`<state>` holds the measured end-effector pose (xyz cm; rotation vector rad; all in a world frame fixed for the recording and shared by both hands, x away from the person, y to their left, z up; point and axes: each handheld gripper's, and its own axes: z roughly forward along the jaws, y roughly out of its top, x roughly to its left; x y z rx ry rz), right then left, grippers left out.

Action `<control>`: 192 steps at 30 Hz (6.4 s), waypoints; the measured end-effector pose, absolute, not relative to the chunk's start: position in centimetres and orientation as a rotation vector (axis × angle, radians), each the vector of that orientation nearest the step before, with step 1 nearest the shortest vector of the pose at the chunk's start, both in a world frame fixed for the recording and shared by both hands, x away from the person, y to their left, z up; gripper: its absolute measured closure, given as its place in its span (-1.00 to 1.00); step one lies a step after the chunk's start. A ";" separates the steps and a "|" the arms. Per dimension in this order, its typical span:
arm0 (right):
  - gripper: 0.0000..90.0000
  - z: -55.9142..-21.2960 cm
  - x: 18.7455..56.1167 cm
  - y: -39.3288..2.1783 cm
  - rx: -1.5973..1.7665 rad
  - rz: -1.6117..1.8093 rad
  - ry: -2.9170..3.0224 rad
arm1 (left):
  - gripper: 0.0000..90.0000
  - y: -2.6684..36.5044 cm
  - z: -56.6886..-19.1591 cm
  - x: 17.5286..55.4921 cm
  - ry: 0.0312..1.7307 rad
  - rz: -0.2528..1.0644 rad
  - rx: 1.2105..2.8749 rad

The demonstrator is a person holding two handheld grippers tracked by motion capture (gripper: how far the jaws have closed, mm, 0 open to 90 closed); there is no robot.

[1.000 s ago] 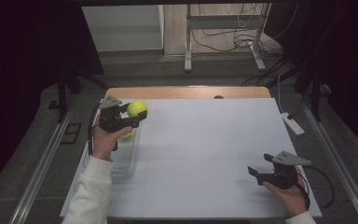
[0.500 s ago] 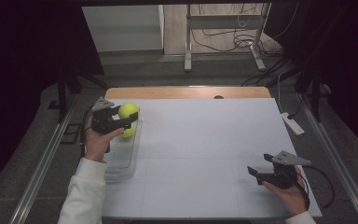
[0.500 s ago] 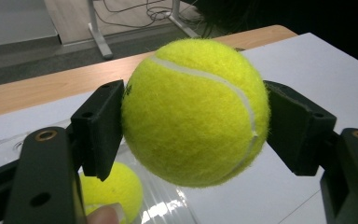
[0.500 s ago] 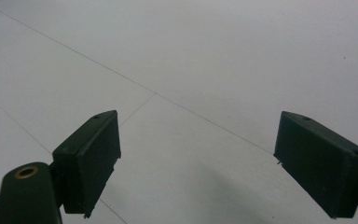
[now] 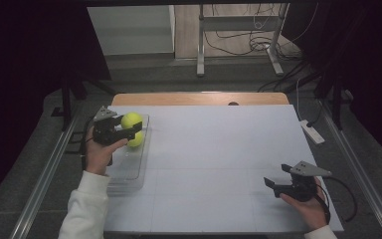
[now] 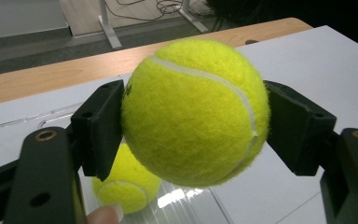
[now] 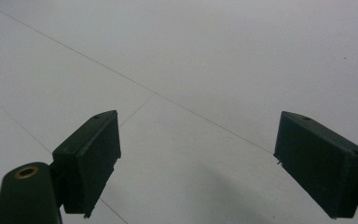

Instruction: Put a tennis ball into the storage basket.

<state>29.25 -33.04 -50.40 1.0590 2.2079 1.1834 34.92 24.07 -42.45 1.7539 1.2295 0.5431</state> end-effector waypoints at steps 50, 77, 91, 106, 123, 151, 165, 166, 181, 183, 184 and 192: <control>-0.67 -50.4 29.2 -33.0 1.055 1.177 2.211 | -0.41 26.9 -45.1 33.6 1.347 0.518 1.831; -0.67 -50.4 29.3 -33.0 1.054 1.175 2.213 | -0.41 26.4 -46.9 34.4 1.391 0.460 1.980; -0.67 -50.4 29.3 -33.0 1.055 1.171 2.213 | -0.42 26.2 -47.2 34.6 1.393 0.440 2.000; -0.67 -50.4 29.3 -33.0 1.057 1.172 2.213 | -0.67 26.4 -46.2 34.2 1.366 0.439 1.910; -0.67 -50.5 29.7 -32.9 1.055 1.190 2.217 | -0.70 26.2 -45.5 32.9 1.289 0.437 1.818; -0.67 -50.1 29.6 -32.7 1.032 1.227 2.215 | -0.71 22.5 -46.0 29.3 1.189 0.408 1.814; -0.67 -49.9 29.5 -32.7 1.036 1.261 2.213 | -0.73 20.5 -48.0 26.0 1.142 0.401 1.819; -0.67 -49.9 29.5 -32.7 1.036 1.262 2.214 | -0.73 20.3 -48.0 25.8 1.136 0.401 1.822; -0.68 -49.8 29.4 -32.8 1.039 1.296 2.214 | -0.75 19.1 -48.8 24.9 1.098 0.421 1.852; -0.68 -49.8 29.4 -32.8 1.039 1.296 2.213 | -0.75 19.2 -48.8 24.9 1.098 0.419 1.849; -0.68 -49.8 29.4 -32.8 1.039 1.296 2.213 | -0.75 19.2 -48.8 25.0 1.099 0.418 1.847; -0.68 -49.9 29.3 -33.0 1.050 1.300 2.209 | -0.74 19.2 -48.9 25.2 1.103 0.418 1.849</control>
